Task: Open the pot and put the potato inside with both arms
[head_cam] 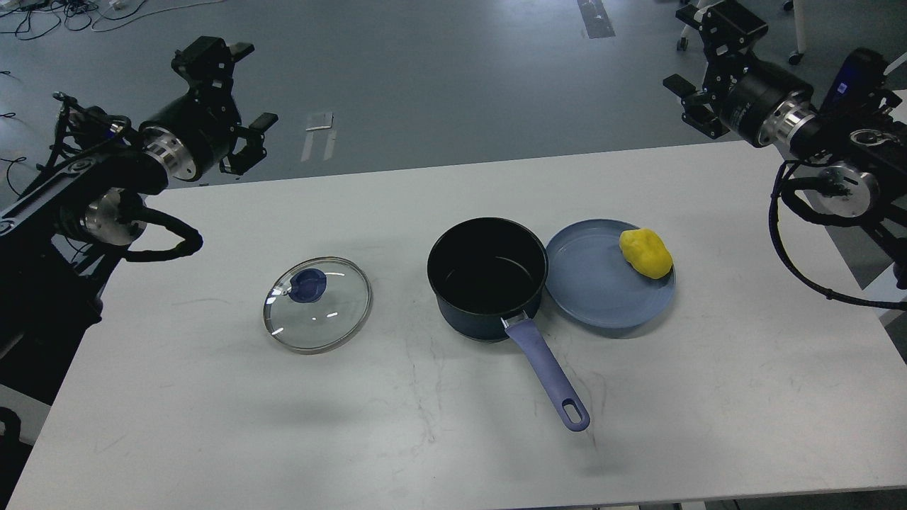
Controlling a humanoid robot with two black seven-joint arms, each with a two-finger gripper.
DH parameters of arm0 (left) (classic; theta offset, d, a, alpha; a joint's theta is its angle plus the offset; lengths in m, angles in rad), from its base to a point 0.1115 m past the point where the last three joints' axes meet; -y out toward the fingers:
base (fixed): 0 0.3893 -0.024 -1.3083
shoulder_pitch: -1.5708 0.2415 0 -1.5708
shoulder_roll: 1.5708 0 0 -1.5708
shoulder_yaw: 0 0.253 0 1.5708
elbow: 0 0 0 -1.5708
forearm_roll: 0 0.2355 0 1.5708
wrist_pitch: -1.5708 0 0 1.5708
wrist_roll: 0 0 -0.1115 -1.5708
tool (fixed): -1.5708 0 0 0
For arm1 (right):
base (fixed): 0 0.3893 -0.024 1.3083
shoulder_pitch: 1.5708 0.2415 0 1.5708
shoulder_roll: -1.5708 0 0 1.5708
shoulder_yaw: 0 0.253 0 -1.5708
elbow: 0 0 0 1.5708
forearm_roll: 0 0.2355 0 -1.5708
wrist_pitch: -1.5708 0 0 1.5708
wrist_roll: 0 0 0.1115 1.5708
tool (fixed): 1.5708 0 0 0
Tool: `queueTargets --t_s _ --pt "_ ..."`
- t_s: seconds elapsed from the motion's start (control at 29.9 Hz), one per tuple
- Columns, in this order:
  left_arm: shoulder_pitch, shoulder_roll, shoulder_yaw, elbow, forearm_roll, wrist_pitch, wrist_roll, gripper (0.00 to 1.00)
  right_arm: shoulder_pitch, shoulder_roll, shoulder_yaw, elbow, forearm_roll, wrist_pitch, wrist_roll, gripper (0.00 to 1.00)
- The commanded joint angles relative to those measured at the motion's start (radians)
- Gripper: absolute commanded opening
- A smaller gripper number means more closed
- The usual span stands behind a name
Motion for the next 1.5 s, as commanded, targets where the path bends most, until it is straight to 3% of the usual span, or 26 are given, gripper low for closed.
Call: queueTargets --t_s 0.0,0.03,0.2,0.4,0.67,1.07,1.47 --pt "0.028 -0.046 -0.063 0.028 -0.101 -0.034 0.110 0.98 0.038 -0.055 -0.117 0.016 -0.212 -0.002 0.059 1.00" --pt "0.048 -0.055 -0.092 0.027 -0.121 -0.062 0.118 0.98 0.051 -0.084 -0.168 0.037 -0.311 -0.004 0.085 1.00" --pt "0.113 -0.100 -0.163 0.028 -0.131 -0.102 0.118 0.98 0.078 -0.178 -0.363 0.100 -0.690 -0.013 0.117 0.99" --pt "0.134 -0.111 -0.163 0.028 -0.126 -0.102 0.110 0.98 0.080 -0.210 -0.513 0.160 -0.919 -0.047 0.133 0.93" --pt "0.138 -0.103 -0.160 0.030 -0.117 -0.100 0.107 0.98 0.088 -0.135 -0.627 0.080 -0.975 -0.071 0.128 0.93" --pt "0.156 -0.094 -0.161 0.028 -0.117 -0.102 0.085 0.98 0.103 -0.029 -0.655 -0.018 -0.975 -0.073 0.123 0.93" --pt "0.157 -0.095 -0.158 0.028 -0.115 -0.100 0.076 0.98 0.114 -0.002 -0.695 -0.055 -0.975 -0.074 0.108 0.92"
